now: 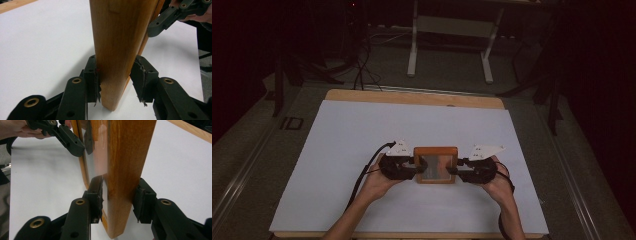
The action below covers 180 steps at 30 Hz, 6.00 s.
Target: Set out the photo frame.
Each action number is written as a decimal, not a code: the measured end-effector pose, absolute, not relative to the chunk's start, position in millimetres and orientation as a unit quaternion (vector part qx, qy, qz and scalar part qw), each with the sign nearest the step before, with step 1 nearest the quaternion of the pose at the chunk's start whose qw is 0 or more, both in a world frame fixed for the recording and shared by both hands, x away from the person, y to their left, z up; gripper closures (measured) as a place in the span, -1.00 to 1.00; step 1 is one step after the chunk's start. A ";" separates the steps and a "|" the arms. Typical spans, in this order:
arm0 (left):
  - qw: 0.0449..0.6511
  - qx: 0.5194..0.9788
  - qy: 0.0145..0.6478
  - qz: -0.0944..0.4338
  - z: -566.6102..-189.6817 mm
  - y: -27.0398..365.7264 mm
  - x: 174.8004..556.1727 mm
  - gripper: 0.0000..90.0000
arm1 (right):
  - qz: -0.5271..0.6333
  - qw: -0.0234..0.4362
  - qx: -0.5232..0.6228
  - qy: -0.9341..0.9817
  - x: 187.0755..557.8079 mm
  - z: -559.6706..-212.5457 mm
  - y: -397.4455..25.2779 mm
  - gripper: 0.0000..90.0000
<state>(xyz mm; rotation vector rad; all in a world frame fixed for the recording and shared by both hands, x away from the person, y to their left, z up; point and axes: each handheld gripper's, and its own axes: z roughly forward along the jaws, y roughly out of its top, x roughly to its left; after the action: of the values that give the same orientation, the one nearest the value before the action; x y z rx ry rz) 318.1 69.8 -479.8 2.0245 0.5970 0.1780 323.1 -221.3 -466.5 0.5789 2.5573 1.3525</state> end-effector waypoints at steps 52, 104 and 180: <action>0.495 0.807 0.310 0.088 -463.8 104.9 312.3 0.32 | 0.497 0.080 0.242 0.829 330.7 -468.0 -182.8 0.28; 0.492 0.789 0.368 0.034 -479.0 138.3 344.8 0.26 | 0.496 0.038 0.308 0.811 355.0 -486.5 -146.1 0.25; 0.484 0.766 0.404 0.122 -459.6 176.4 323.1 -0.05 | 0.512 0.062 0.335 0.788 345.1 -467.0 -206.0 0.00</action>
<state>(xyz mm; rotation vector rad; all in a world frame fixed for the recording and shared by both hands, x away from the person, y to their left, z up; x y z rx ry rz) 323.1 176.4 -459.6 1.8660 0.9846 0.2972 345.1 -206.0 -467.0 1.0141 2.3829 1.5479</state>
